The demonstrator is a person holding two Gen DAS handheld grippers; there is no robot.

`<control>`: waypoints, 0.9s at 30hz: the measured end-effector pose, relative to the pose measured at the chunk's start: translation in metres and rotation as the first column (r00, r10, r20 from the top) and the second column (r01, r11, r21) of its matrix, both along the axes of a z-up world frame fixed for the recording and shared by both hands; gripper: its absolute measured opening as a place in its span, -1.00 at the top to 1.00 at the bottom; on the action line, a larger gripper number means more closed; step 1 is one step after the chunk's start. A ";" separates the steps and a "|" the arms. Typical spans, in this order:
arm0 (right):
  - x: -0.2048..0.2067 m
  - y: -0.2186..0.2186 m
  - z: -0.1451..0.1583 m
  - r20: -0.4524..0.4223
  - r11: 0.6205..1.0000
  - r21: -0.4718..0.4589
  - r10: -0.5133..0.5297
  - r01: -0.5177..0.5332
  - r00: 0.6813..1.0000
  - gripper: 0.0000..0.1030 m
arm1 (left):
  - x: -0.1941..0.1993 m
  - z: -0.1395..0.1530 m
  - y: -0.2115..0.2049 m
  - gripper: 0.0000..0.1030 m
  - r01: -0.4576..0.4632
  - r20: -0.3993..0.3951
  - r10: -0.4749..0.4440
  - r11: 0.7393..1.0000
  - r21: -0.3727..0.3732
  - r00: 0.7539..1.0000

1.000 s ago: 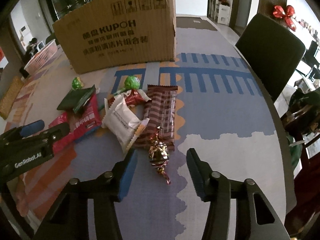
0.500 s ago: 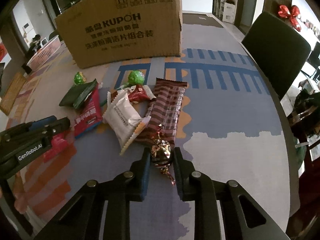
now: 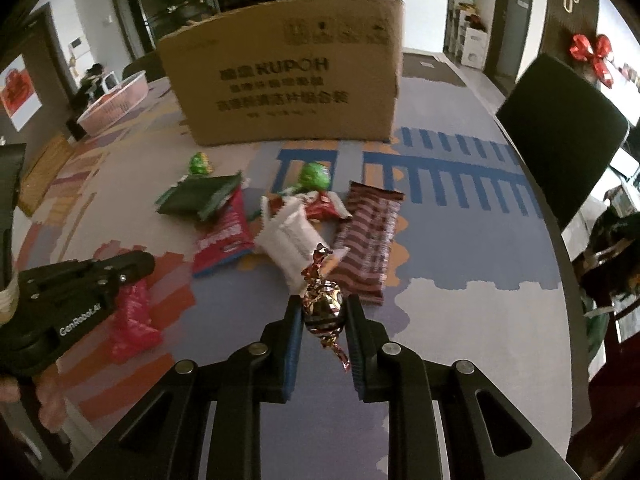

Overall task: Organize snacks
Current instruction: 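Grasp the pink-red packet with the left tool while the right tool grasps the gold candy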

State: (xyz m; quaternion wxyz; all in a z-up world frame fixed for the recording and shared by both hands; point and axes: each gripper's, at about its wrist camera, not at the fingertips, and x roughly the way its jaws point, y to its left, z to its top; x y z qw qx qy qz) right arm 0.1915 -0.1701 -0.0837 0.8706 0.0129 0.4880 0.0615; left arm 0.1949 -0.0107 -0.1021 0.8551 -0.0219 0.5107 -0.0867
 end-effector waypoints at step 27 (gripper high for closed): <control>-0.015 0.029 0.012 0.027 0.987 0.063 0.147 -0.148 0.989 0.57 | -0.039 0.005 0.021 0.00 -0.160 -0.119 0.150 0.984 -0.079 0.981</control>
